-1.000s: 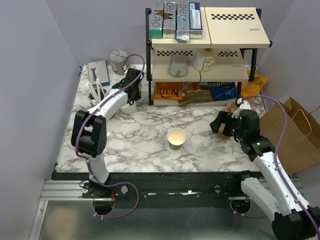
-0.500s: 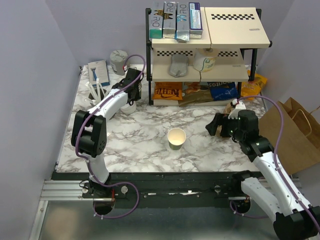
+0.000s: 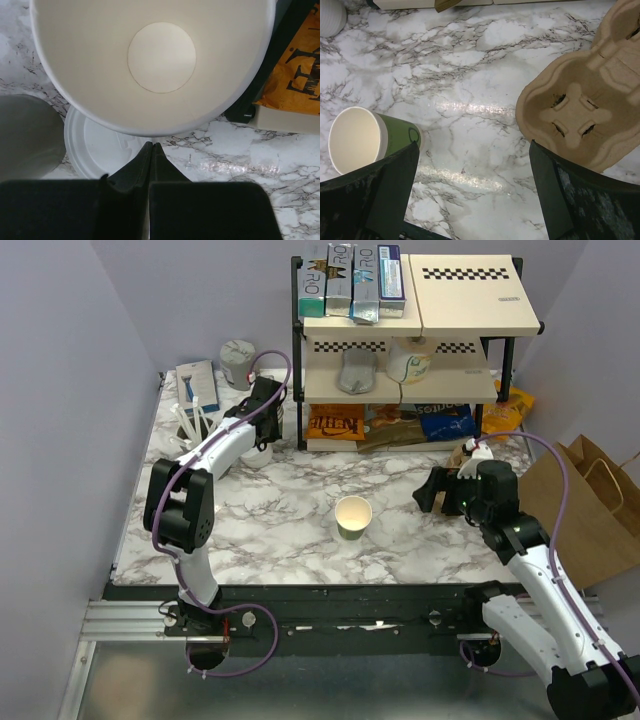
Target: Pack the takeout coffee
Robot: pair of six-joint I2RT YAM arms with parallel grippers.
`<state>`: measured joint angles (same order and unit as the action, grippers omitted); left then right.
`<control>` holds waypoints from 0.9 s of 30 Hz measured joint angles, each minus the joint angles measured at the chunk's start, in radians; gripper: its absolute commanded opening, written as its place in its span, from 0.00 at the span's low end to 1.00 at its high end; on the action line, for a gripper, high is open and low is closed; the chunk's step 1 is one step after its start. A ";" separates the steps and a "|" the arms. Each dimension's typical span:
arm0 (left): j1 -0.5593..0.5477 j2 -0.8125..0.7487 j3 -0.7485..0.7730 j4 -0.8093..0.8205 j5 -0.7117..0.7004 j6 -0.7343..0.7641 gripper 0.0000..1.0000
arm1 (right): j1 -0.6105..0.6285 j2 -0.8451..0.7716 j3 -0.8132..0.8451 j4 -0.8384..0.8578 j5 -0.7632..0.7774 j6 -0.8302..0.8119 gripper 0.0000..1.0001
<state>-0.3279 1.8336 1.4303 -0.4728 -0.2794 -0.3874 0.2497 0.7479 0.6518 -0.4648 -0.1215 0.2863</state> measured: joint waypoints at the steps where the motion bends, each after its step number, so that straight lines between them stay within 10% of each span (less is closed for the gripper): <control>1: 0.001 0.000 0.000 0.000 0.002 0.000 0.11 | 0.000 0.000 0.000 0.000 0.000 0.000 1.00; 27: 0.019 0.029 0.002 0.001 0.029 -0.003 0.19 | 0.000 0.003 0.000 0.000 0.002 0.000 1.00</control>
<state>-0.3084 1.8626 1.4322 -0.4717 -0.2501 -0.3908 0.2497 0.7506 0.6518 -0.4652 -0.1196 0.2863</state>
